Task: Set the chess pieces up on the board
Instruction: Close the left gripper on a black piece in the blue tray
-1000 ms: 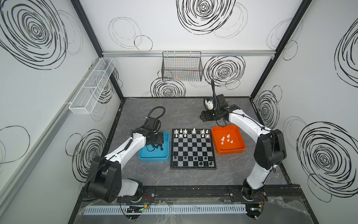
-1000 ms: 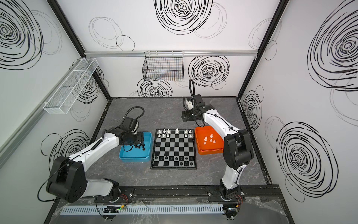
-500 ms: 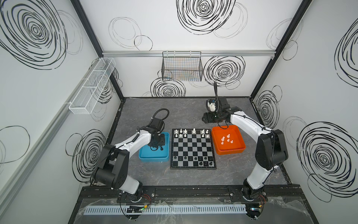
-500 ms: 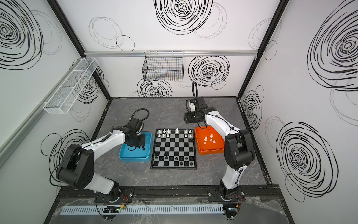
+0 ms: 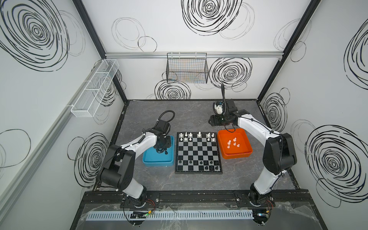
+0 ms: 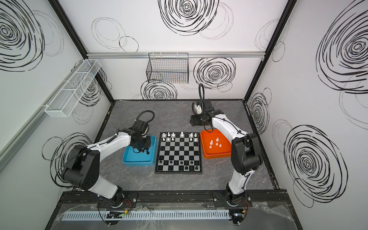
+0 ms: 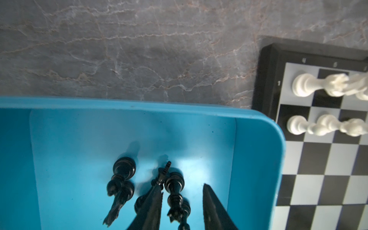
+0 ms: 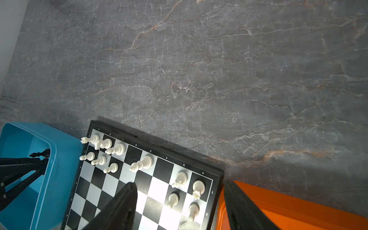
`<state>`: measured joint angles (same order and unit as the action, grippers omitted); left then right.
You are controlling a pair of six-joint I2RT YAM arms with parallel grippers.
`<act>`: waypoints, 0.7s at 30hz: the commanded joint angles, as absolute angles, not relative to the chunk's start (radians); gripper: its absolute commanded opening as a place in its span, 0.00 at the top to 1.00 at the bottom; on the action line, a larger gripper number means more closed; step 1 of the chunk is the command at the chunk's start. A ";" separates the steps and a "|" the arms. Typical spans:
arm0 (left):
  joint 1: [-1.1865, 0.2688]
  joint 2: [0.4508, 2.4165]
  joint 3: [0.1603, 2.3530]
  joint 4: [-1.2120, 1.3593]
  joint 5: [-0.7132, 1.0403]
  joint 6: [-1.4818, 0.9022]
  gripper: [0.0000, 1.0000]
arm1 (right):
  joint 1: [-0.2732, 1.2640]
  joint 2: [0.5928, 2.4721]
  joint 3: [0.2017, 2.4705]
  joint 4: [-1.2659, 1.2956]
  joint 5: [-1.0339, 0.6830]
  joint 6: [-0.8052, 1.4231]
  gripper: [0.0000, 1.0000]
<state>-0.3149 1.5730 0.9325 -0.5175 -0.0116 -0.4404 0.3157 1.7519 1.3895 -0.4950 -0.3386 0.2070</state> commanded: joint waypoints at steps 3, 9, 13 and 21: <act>-0.325 1.597 0.959 -0.521 -0.027 -0.453 0.64 | 0.309 1.727 1.373 -0.480 -0.344 0.210 0.27; -0.327 1.605 0.961 -0.535 -0.035 -0.451 0.69 | 0.309 1.732 1.369 -0.476 -0.346 0.215 0.28; -0.327 1.609 0.960 -0.543 -0.041 -0.449 0.74 | 0.309 1.733 1.366 -0.473 -0.346 0.218 0.28; -0.328 1.618 0.961 -0.560 -0.046 -0.448 0.77 | 0.307 1.737 1.359 -0.476 -0.348 0.218 0.28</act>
<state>-0.3210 1.6051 0.9390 -0.5312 -0.0284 -0.4427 0.3126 1.7519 1.3716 -0.4881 -0.3420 0.2108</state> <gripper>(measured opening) 0.235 0.717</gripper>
